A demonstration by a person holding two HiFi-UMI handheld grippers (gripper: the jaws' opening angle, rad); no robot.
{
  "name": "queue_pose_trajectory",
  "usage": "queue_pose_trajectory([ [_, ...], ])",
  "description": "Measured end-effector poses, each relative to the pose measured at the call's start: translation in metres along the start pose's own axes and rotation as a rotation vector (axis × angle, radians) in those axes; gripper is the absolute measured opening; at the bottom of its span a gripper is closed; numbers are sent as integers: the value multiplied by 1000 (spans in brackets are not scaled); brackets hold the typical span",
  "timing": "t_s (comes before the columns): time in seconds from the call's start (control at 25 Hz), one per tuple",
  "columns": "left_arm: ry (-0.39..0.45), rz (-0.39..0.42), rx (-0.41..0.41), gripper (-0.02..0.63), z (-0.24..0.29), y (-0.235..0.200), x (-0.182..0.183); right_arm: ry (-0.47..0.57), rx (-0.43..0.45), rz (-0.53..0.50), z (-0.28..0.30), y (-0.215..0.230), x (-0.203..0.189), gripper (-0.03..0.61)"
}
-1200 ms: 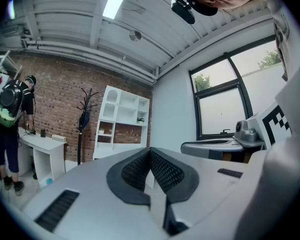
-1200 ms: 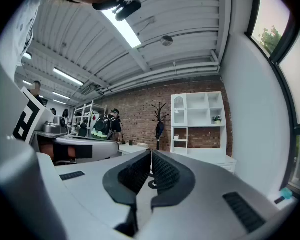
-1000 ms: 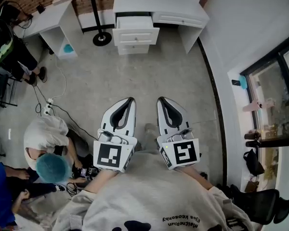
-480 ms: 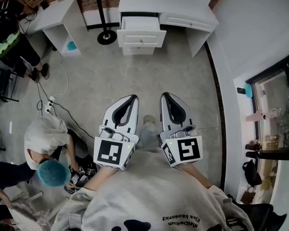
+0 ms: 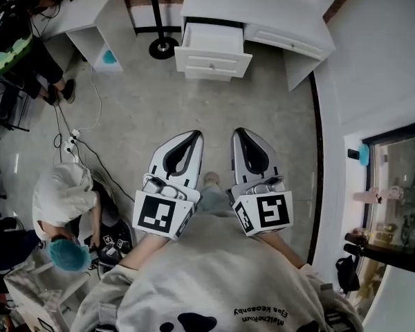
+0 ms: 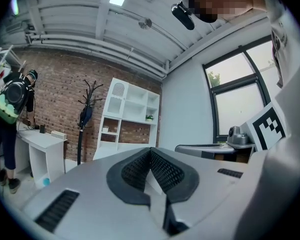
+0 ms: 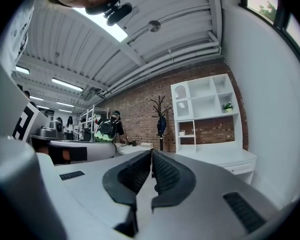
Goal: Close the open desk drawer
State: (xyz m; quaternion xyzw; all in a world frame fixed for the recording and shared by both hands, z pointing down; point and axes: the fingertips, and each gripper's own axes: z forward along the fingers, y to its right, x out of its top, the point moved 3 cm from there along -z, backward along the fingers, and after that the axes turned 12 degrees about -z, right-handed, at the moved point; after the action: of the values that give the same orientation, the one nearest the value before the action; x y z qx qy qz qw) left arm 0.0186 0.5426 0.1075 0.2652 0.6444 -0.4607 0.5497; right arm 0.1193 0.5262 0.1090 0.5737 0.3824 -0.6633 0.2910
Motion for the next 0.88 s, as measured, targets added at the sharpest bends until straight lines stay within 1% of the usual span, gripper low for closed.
queue_pose_trajectory([
  [0.2,7,-2,29,18,48,-17,3,-5,38,11,41,34,-11,35],
  [0.4,22,-2,50,18,84,-28,4,-2,71,13,72,60,-20,35],
  [0.72,22,-4,70,18,106,-36,-1,-15,85,23,87,78,-32,35],
  [0.88,11,-10,88,18,114,-41,3,-19,102,25,97,85,-29,35],
])
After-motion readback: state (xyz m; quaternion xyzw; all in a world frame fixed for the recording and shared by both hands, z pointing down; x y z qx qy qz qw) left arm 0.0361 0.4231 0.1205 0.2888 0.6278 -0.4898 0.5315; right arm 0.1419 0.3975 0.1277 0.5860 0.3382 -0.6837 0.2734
